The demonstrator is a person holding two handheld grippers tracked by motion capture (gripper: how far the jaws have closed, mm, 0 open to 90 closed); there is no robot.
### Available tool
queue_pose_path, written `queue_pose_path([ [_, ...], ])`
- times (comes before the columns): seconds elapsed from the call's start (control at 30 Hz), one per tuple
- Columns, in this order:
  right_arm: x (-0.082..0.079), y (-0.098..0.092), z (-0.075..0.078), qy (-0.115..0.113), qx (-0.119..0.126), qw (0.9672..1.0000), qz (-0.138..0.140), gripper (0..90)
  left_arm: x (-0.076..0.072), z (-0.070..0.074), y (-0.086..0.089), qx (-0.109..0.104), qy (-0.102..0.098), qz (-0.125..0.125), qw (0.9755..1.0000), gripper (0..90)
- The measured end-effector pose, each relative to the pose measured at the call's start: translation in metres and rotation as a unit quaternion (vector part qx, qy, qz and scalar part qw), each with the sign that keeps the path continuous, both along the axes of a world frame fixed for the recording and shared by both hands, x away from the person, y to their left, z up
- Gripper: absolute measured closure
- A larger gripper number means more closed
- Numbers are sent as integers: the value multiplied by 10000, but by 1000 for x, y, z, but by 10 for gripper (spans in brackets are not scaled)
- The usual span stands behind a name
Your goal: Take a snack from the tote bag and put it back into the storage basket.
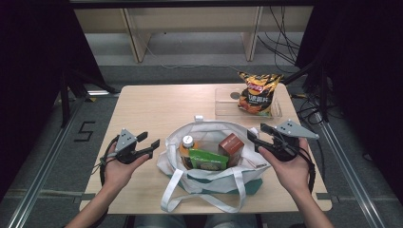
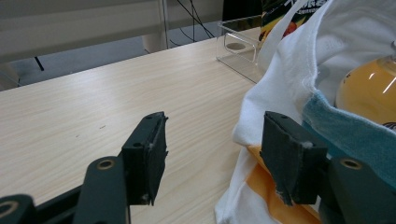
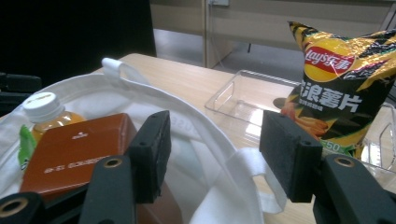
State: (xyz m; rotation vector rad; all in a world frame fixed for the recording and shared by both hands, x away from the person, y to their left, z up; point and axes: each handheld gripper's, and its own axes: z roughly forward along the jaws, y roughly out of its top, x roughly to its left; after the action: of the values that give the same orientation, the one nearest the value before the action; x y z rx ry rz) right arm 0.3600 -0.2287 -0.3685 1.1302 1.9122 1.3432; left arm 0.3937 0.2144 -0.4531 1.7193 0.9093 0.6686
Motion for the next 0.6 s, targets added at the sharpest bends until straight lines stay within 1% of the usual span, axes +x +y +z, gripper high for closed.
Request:
queue_pose_path([
  [0.03, -1, 1, 0, 16, 58, 10000, 14, 440, 0, 0, 0, -16, -13, -9, 10000, 403],
  [0.07, -4, 2, 1, 115, 96, 9999, -30, 440, 0, 0, 0, -1, -34, -24, 10000, 403],
  [0.1, -5, 3, 2, 61, 123, 9999, -7, 439, -1, 1, -1, 23, 6, 15, 10000, 403],
  [0.13, -6, 3, 2, 7, 115, 9999, 37, 440, 0, 1, -1, -2, -32, -40, 10000, 403],
  [0.17, -7, 3, 3, -10, 133, 9999, 23, 439, 0, 1, -1, 20, 11, 7, 10000, 403],
  [0.2, -9, 3, 3, -37, 148, 9999, 76, 437, 0, 1, -1, 22, -3, -4, 10000, 403],
  [0.23, -11, 4, 4, 22, 188, 9998, 66, 435, 1, 0, -2, 38, -14, -19, 10000, 403],
  [0.27, -12, 5, 3, -6, 203, 9998, 72, 434, 1, 0, -2, 46, 1, -15, 10000, 403],
  [0.3, -11, 5, 3, -40, 168, 9997, 164, 433, 0, 0, -2, 44, 8, -14, 10000, 403],
  [0.33, -12, 5, 3, -99, 129, 9998, 132, 432, 1, 0, -1, 72, -58, -55, 9999, 403],
  [0.37, -12, 6, 2, -98, 180, 9997, 160, 432, 0, 1, -1, 59, -11, -12, 10000, 403],
  [0.4, -13, 6, 2, -64, 197, 9997, 106, 431, -1, 0, -2, 16, 6, 3, 10000, 402],
  [0.43, -14, 7, 2, 11, 246, 9996, 149, 430, -1, 0, -2, 25, 18, 2, 10000, 403],
  [0.47, -14, 7, 1, -16, 259, 9995, 160, 428, -1, 1, -1, 42, 13, -2, 10000, 402],
  [0.5, -14, 7, 1, -71, 188, 9996, 189, 426, -1, 1, -2, 23, 14, 14, 10000, 403],
  [0.53, -14, 8, 0, -72, 222, 9995, 231, 422, 0, 1, -2, 40, -15, -2, 10000, 402],
  [0.6, -15, 10, 1, -106, 295, 9991, 283, 416, 0, 2, -3, 1, -36, -41, 10000, 402],
])
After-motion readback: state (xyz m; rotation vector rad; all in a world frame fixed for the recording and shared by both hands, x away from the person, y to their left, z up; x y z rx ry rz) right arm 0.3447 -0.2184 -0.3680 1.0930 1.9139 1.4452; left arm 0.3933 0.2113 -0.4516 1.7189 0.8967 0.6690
